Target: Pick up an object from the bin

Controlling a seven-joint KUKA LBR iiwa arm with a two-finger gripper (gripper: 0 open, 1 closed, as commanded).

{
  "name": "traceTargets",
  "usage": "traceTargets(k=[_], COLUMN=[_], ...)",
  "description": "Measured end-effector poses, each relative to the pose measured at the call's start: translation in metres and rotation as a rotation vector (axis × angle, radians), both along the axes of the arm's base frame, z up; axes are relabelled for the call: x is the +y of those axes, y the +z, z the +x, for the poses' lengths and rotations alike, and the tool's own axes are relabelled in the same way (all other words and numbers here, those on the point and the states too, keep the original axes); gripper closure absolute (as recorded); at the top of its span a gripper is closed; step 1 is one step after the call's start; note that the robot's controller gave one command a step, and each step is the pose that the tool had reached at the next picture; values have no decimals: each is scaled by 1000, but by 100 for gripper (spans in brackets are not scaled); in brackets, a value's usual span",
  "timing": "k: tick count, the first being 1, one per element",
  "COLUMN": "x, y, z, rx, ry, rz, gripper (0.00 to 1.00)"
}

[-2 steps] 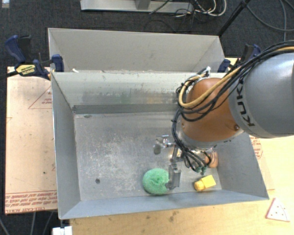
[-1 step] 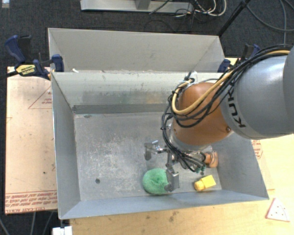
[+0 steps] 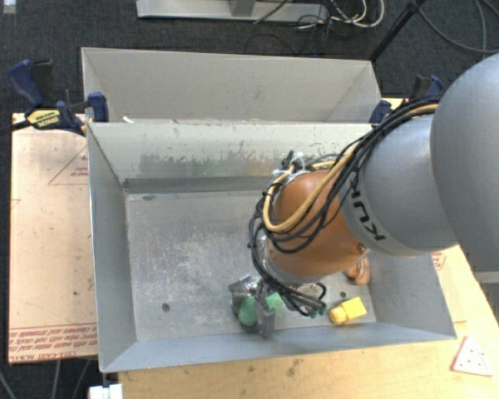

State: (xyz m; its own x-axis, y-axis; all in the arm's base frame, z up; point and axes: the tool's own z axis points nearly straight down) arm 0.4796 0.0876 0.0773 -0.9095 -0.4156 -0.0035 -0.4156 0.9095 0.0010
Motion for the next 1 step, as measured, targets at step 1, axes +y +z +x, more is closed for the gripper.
traceTargets(k=[1], x=[0], y=[0], z=[0], rx=[0], ry=[-1], rz=[0], gripper=[100])
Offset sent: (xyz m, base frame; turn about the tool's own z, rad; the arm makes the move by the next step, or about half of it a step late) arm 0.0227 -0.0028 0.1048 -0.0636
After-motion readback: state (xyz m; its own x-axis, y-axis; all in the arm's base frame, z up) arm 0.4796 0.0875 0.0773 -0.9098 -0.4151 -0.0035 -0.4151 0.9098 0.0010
